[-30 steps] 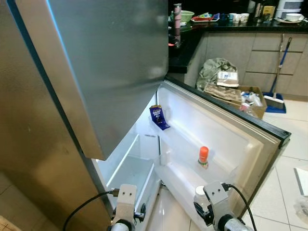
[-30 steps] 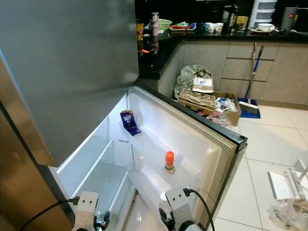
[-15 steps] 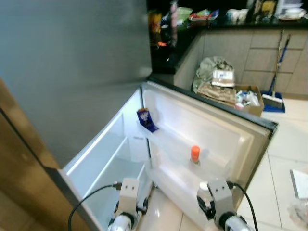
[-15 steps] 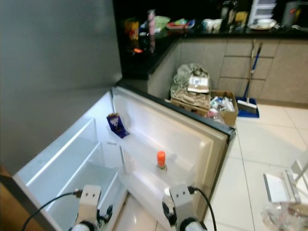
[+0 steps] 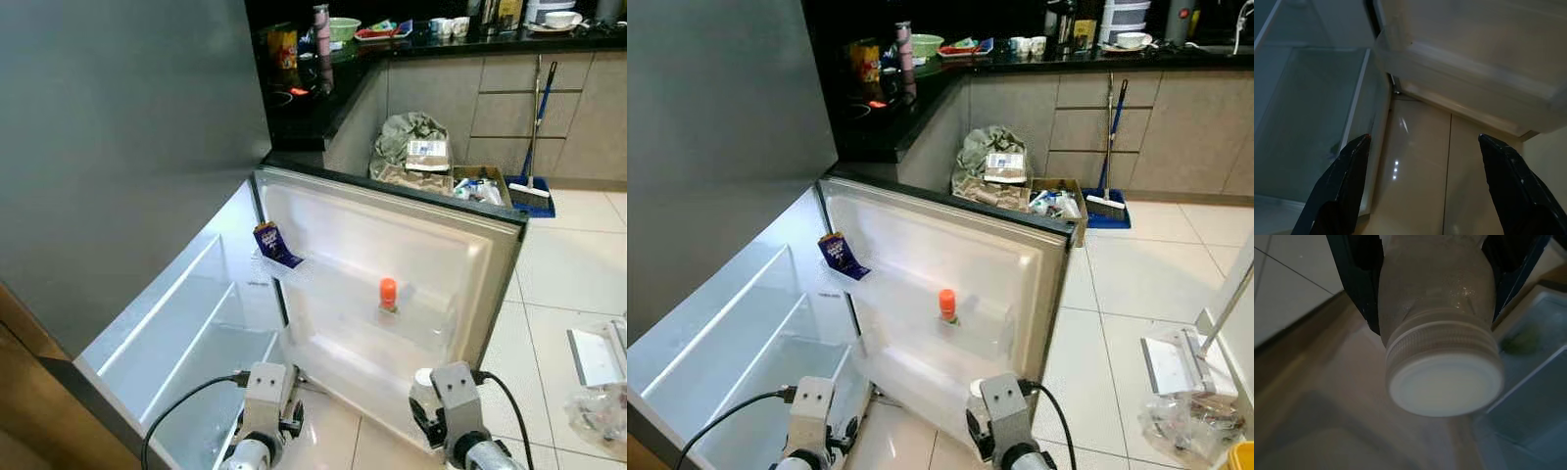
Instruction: Restocking fridge
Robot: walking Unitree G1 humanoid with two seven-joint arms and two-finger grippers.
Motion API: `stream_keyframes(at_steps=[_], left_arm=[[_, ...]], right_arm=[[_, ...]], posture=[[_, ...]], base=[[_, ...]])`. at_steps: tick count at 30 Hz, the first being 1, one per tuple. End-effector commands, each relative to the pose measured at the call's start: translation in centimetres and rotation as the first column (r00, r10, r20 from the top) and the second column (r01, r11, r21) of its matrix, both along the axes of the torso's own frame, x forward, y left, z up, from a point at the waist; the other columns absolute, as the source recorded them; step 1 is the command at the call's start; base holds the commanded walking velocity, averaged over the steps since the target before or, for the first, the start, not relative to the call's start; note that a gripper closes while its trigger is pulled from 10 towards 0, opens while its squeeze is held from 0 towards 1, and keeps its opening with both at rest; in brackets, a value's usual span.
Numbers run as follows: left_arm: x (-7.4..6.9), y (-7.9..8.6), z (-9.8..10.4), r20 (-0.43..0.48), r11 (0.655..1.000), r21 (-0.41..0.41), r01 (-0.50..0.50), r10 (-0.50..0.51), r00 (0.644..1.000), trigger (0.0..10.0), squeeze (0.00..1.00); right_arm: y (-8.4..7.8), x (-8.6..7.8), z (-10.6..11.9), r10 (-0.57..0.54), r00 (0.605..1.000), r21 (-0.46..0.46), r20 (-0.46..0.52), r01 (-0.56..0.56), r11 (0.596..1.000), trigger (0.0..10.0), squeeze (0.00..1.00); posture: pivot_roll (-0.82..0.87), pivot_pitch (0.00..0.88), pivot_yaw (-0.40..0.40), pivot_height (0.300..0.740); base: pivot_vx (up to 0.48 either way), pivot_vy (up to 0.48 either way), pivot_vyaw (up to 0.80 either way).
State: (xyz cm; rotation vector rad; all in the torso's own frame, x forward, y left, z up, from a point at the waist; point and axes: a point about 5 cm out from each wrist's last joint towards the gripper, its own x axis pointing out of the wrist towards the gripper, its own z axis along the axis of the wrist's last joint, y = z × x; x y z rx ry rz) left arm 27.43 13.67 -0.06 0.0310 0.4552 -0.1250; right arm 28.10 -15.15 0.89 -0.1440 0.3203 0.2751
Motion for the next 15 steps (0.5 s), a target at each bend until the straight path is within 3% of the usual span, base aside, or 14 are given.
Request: stream_keyframes(at_steps=[1, 5, 10, 15], left_arm=[[-0.4, 0.5, -0.4, -0.024, 1.000, 0.005, -0.010, 0.010, 1.000, 10.0, 0.00], [-0.5, 0.5, -0.5, -0.034, 1.000, 0.004, -0.001, 0.001, 0.999, 10.0, 0.00], [-0.7, 0.4, -0.8, -0.049, 0.999, 0.018, 0.036, -0.035, 0.998, 10.0, 0.00], [-0.7, 0.4, -1.0, -0.061, 0.998, 0.019, 0.055, -0.054, 0.997, 10.0, 0.00]], right_arm=[[0.0, -0.4, -0.2, -0.001, 1.000, 0.014, -0.003, 0.002, 1.000, 10.0, 0.00], [-0.6, -1.4, -1.3, -0.015, 0.998, -0.004, -0.061, 0.015, 1.000, 10.0, 0.00], [-4.1, -4.0, -3.9, -0.239, 0.951, -0.024, -0.195, 0.239, 0.971, 10.0, 0.00], [-6.1, -4.9, -3.9, -0.343, 0.921, -0.027, -0.184, 0.344, 0.938, 10.0, 0.00]], posture=[[-0.09, 0.102, 0.078, 0.740], [-0.10, 0.102, 0.081, 0.740], [-0.10, 0.104, 0.094, 0.740], [-0.12, 0.106, 0.107, 0.740]], base=[[0.000, 0.000, 0.00], [0.000, 0.000, 0.00], [0.000, 0.000, 0.00], [0.000, 0.000, 0.00]])
